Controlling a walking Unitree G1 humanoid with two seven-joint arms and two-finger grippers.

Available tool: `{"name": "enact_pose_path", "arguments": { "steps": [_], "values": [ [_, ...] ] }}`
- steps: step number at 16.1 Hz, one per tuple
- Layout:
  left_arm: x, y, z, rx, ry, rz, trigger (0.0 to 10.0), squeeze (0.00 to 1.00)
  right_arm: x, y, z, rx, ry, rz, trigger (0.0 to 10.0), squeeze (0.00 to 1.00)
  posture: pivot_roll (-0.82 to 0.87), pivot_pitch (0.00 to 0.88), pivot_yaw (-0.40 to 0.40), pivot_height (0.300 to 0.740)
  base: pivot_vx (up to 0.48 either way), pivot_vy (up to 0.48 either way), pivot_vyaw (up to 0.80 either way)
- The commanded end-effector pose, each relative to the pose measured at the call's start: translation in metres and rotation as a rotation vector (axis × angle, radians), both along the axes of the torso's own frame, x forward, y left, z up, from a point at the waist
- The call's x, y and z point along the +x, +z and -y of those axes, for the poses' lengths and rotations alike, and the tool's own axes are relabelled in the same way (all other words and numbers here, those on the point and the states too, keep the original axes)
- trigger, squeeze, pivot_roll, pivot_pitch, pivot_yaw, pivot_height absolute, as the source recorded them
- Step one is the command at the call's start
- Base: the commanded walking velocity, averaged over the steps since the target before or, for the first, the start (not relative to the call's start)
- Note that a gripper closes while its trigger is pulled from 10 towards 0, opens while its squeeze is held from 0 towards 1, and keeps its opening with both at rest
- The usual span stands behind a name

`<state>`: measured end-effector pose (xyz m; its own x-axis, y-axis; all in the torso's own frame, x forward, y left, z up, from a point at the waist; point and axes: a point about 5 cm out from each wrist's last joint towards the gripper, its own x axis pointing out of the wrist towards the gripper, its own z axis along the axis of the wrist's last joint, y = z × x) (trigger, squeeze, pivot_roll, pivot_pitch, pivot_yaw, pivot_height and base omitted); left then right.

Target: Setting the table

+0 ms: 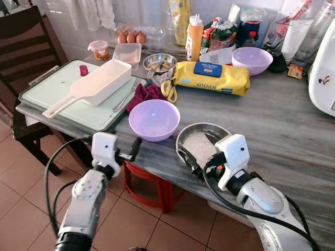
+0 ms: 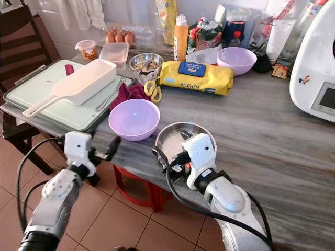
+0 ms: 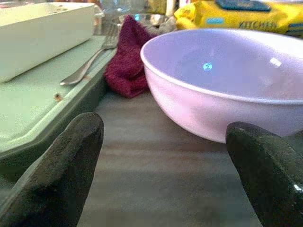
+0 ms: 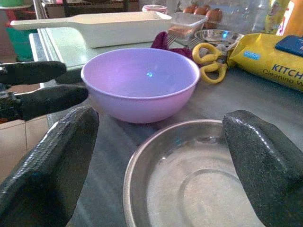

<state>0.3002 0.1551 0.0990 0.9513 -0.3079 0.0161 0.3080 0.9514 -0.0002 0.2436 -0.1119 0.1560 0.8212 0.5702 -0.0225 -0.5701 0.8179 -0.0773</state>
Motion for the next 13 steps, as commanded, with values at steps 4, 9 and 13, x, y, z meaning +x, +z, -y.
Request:
{"name": "enact_pose_path", "arguments": {
  "steps": [4,9,13],
  "values": [
    [0.0057,0.0024,0.0094,-0.012,-0.026,0.012,10.0,0.0,-0.0025,0.0046,-0.0096,0.006,0.052,0.004,10.0,1.0,-0.06,0.081,0.061,0.74,0.0,0.0,0.0],
    [0.0055,-0.0003,0.0072,-0.007,-0.026,0.006,10.0,0.0,-0.0023,0.0028,-0.011,-0.004,0.061,-0.007,10.0,1.0,-0.06,0.08,0.06,0.74,0.0,0.0,0.0],
    [0.0042,-0.002,0.0051,0.001,-0.016,0.0,10.0,0.0,0.0017,0.0033,-0.0113,-0.014,0.059,-0.001,10.0,1.0,-0.06,0.073,0.053,0.74,0.0,0.0,0.0]
  ]
}}
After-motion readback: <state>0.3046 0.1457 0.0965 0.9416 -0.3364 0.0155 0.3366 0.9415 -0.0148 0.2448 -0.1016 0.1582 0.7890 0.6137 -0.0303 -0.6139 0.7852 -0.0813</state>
